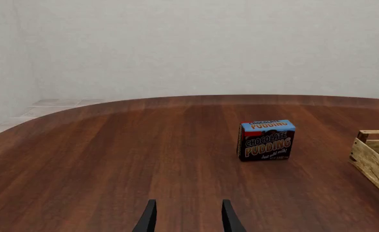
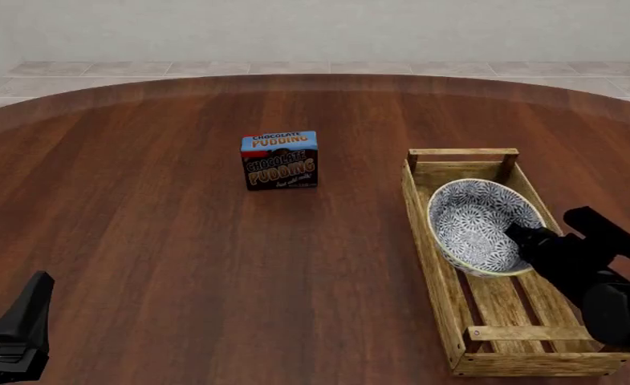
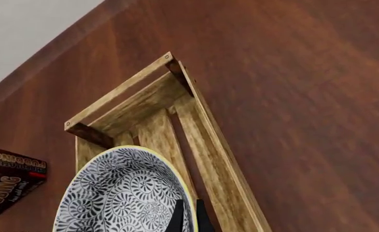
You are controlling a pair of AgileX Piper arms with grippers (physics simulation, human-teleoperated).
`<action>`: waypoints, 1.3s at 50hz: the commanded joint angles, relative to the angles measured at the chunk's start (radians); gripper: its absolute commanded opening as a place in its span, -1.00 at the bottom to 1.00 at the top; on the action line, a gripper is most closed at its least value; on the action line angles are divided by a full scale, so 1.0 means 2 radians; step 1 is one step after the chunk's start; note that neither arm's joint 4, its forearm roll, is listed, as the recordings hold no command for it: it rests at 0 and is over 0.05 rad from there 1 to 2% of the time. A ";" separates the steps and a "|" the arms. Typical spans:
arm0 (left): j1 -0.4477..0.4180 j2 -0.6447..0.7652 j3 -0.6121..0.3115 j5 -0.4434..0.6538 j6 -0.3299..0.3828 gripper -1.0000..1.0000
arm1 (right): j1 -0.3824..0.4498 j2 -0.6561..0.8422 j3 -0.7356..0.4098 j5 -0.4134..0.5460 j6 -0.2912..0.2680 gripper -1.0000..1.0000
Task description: Pick up the bowl on the left and put it in the tray.
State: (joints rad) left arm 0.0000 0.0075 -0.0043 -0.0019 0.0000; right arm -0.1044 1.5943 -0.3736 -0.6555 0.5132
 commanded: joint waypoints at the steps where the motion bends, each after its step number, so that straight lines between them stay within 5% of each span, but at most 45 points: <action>1: 0.000 0.000 0.000 0.000 0.000 1.00 | -0.001 0.006 -0.001 -0.004 0.004 -1.00; 29: 0.000 0.000 0.000 0.000 0.000 1.00 | -0.007 0.016 -0.003 -0.010 0.002 -1.00; 30: 0.000 0.000 0.000 0.000 0.000 1.00 | -0.009 0.016 -0.004 -0.009 0.000 1.00; 57: 0.000 0.000 0.000 0.000 0.000 1.00 | 0.005 0.002 -0.002 -0.005 -0.001 1.00; 65: 0.000 0.000 0.000 0.000 0.000 1.00 | -0.008 -0.065 0.014 0.021 -0.017 1.00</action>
State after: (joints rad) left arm 0.0000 0.0075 -0.0043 -0.0019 0.0000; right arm -0.1034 1.5654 -0.3681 -0.6548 0.5019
